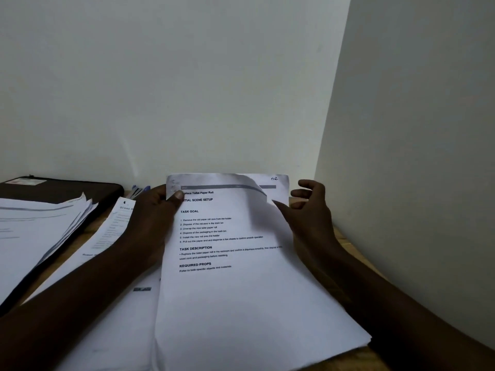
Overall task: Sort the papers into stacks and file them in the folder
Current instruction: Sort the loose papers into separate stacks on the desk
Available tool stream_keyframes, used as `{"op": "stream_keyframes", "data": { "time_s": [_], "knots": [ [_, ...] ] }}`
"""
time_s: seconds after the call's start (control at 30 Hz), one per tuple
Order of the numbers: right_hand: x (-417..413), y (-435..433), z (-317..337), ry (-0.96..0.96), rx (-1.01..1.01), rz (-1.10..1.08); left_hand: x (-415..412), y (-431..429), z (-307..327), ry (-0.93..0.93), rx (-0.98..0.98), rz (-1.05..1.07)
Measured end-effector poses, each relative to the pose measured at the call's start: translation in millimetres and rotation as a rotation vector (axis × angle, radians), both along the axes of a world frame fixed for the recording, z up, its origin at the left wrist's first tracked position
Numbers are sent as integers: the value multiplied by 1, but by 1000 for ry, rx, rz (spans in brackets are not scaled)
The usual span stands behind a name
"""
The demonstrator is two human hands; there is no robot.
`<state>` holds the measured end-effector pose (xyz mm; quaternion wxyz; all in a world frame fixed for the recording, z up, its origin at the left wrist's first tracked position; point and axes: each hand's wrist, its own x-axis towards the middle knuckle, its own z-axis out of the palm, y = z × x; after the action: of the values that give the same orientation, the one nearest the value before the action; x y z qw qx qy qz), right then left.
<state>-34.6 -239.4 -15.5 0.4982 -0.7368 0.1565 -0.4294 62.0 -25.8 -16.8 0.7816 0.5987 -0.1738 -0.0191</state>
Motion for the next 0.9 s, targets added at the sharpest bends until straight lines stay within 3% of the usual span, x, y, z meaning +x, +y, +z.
{"op": "stream_keyframes", "data": {
  "time_s": [0.2, 0.53, 0.77, 0.9],
  "knots": [
    [-8, 5, 8, -131, 7, -46, 1, 1, -1, -5, 1, -4],
    [-9, 5, 9, -151, -163, -92, 0, 3, 1, -7, -2, 5],
    [0, 0, 1, -220, -134, -118, 0, 1, 3, 15, 11, 17],
    [-4, 5, 7, -277, -265, -82, 1, 3, 3, 8, 8, 21]
  ]
}}
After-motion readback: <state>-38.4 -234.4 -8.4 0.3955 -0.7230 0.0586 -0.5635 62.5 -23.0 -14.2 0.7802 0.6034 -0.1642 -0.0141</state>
